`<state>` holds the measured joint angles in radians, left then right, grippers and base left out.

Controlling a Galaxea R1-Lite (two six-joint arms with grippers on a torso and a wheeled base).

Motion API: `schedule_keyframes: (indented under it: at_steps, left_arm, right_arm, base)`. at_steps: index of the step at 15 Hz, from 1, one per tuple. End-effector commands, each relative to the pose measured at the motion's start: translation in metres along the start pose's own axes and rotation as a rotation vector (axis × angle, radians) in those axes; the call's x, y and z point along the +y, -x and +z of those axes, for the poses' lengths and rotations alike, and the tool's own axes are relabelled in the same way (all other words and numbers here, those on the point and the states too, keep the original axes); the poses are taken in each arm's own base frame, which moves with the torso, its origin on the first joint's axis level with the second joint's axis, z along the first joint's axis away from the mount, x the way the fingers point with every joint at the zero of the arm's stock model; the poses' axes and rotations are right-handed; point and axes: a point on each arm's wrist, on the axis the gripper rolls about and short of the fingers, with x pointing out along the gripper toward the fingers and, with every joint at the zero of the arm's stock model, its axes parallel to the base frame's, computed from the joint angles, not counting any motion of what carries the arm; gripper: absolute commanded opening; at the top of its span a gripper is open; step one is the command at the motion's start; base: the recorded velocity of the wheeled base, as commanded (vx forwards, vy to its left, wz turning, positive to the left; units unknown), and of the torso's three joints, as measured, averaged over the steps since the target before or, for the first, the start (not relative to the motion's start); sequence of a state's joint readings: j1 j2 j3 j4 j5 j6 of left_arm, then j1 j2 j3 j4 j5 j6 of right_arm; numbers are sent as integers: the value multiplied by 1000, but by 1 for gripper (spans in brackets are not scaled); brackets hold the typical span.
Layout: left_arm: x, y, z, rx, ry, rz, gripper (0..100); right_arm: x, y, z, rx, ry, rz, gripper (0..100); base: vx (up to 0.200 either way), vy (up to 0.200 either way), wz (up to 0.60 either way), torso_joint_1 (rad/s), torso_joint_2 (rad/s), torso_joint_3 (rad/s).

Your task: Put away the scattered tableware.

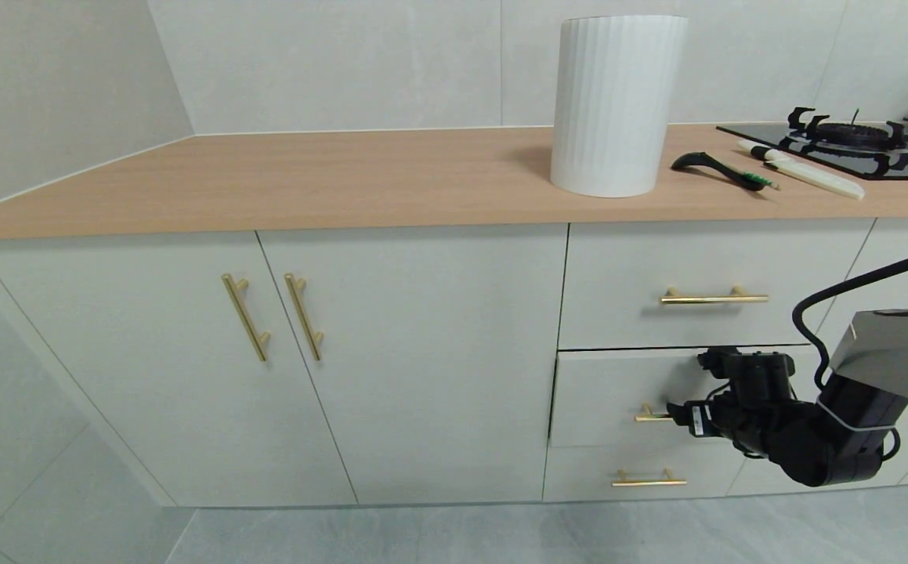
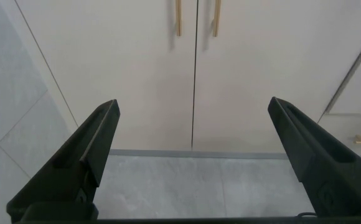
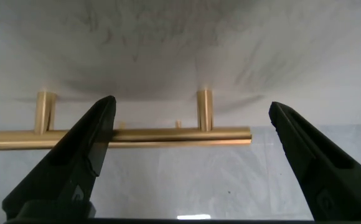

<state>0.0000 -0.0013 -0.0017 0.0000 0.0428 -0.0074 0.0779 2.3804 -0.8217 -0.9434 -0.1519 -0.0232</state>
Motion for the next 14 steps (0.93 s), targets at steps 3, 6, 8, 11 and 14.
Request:
schedule_keyframes:
  at_steps: [3, 6, 8, 11, 14]
  left_arm:
    - [0, 0, 0, 1, 0, 0, 100]
    - [0, 0, 0, 1, 0, 0, 100]
    - [0, 0, 0, 1, 0, 0, 100]
    - [0, 0, 0, 1, 0, 0, 100]
    - [0, 0, 0, 1, 0, 0, 100]
  right_arm:
    - [-4, 35, 16, -20, 11, 52, 100]
    - [-13, 114, 61, -1, 15, 185, 100]
    - [-20, 158, 86, -21, 7, 204, 100]
    - [-18, 171, 95, -83, 9, 209, 100]
    - [-15, 152, 93, -109, -2, 204, 100]
  base:
    - [0, 0, 0, 0, 0, 0]
    - [0, 0, 0, 0, 0, 0]
    - [0, 0, 0, 0, 0, 0]
    - [0, 0, 0, 0, 0, 0]
    - [0, 0, 0, 0, 0, 0]
